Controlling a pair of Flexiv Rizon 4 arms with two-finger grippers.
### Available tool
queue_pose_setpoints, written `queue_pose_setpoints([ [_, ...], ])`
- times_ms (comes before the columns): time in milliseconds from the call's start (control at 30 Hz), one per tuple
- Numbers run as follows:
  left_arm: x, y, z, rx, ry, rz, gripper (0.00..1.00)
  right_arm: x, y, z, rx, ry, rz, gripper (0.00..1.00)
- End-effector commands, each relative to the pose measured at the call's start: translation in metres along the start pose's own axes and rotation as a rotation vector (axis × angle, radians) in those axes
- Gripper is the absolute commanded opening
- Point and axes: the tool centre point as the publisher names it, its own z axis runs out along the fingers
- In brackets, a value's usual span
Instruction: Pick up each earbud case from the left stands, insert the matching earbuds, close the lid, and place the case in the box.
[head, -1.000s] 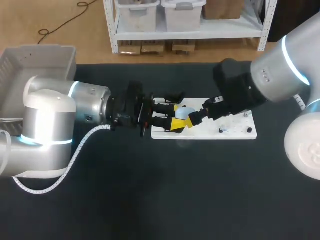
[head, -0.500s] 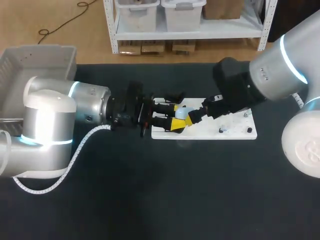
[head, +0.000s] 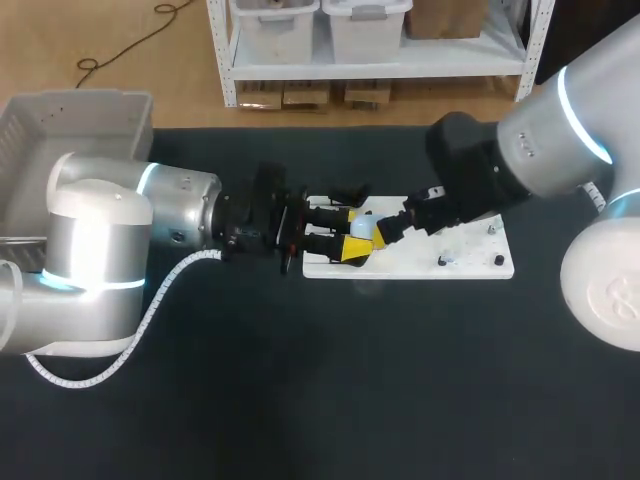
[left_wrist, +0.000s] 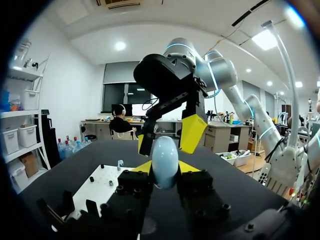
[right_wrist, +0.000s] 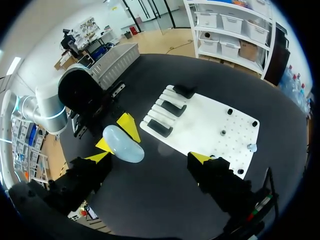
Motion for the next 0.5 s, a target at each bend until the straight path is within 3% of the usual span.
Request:
queue_pose_setpoints([
  [33,0.0007,0.0,0.0007,-0.002,-0.001,0.001,0.0,-0.0003,-0.0005,0.0005,0.01,0.0,0.003,1.0],
  [500,0.0007,0.0,0.0007,-0.002,-0.001,0.001,0.0,-0.0029,-0.0043,0.0011,0.017,-0.001,0.01,1.0],
])
